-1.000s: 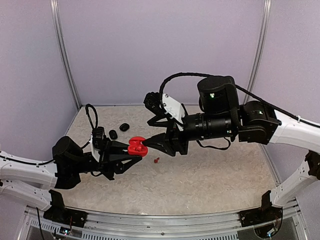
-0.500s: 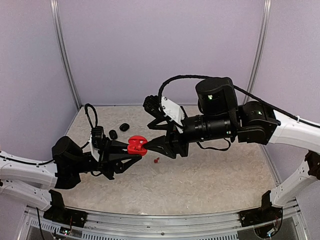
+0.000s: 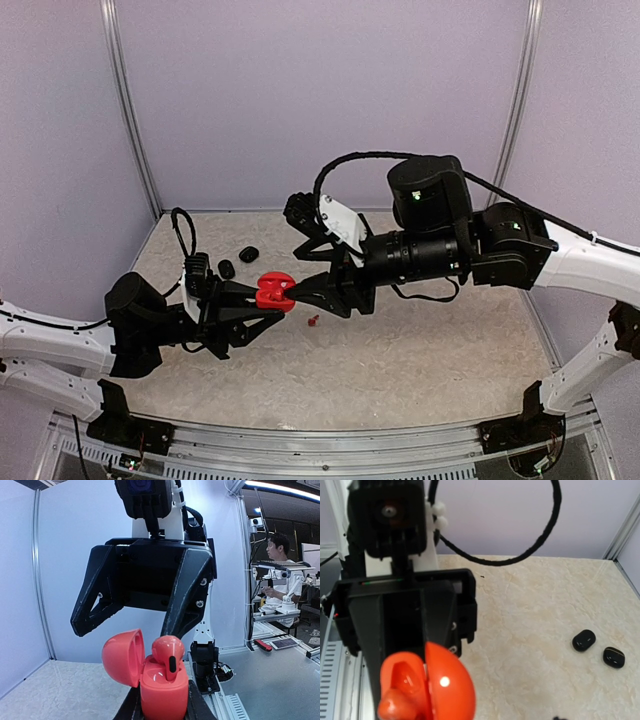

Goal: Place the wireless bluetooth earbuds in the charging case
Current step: Adjust the left earbud in the left side groove of the charging case.

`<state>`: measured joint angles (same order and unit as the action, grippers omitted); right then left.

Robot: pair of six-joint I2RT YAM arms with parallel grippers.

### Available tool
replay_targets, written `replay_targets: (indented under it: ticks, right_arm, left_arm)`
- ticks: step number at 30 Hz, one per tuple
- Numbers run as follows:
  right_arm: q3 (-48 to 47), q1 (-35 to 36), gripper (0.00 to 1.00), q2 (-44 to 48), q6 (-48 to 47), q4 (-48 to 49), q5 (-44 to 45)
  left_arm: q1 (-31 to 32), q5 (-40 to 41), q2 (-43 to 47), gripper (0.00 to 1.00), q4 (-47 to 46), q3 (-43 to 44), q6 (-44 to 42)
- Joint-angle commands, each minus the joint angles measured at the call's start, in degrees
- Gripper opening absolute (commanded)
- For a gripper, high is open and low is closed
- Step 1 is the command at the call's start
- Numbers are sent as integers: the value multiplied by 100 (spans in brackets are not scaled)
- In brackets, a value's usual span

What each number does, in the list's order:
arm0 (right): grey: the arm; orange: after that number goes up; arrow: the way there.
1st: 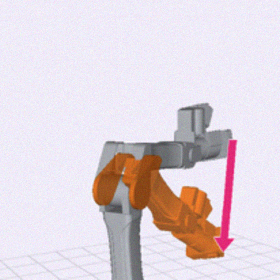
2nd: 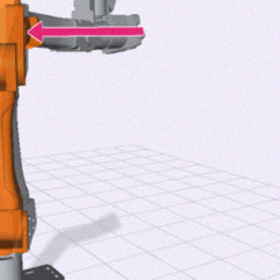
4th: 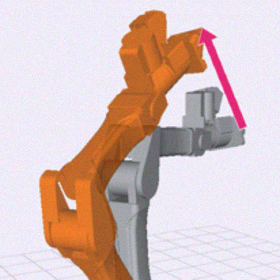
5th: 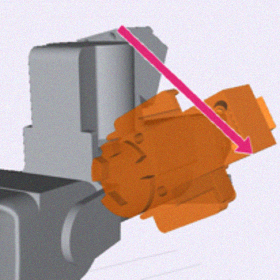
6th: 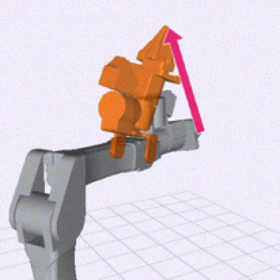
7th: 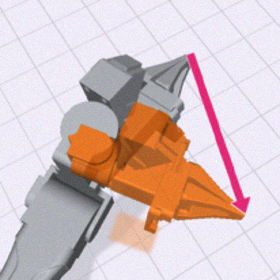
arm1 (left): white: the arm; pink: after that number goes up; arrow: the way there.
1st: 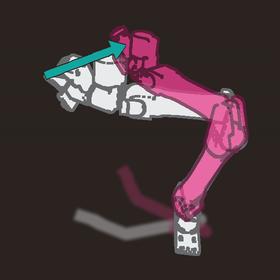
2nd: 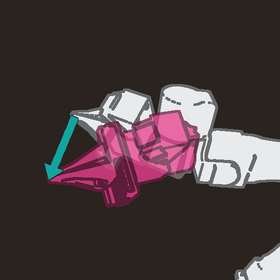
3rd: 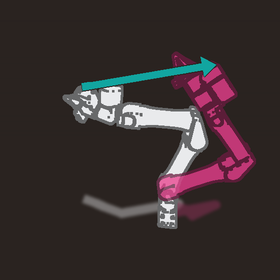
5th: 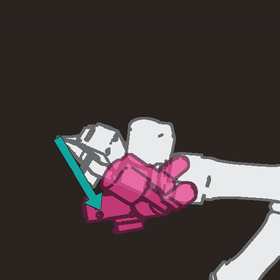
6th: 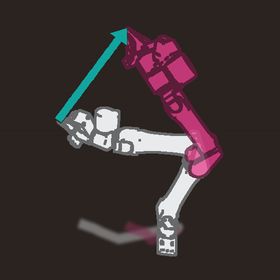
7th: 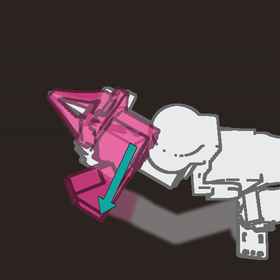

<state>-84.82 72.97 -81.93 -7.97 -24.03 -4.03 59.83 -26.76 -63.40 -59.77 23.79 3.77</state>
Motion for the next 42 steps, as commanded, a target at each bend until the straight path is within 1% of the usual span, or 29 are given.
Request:
replay_targets:
  ticks: [1,9,23,30,32,37,42]
  right_arm:
    - [-157,-12,62,-195,-76,-45,79]
    - [-252,-22,62,-256,-82,-100,318]
    - [-455,-13,62,-455,-87,-177,268]
    - [-479,-12,62,-471,-132,-189,263]
    - [-458,0,62,-459,-108,-139,353]
    - [-457,-2,61,-435,83,-106,1085]
    - [-494,79,61,-461,155,-33,1108]
  left_arm:
    - [54,-132,-35,0,-79,72,-86]
    - [89,-189,-24,0,-57,77,-153]
    - [162,80,-3,0,246,148,-320]
    - [101,234,3,0,-63,47,-67]
    - [94,251,-6,0,-145,23,-48]
    - [90,349,18,0,-241,-21,-16]
    - [80,540,-3,0,-378,-58,51]
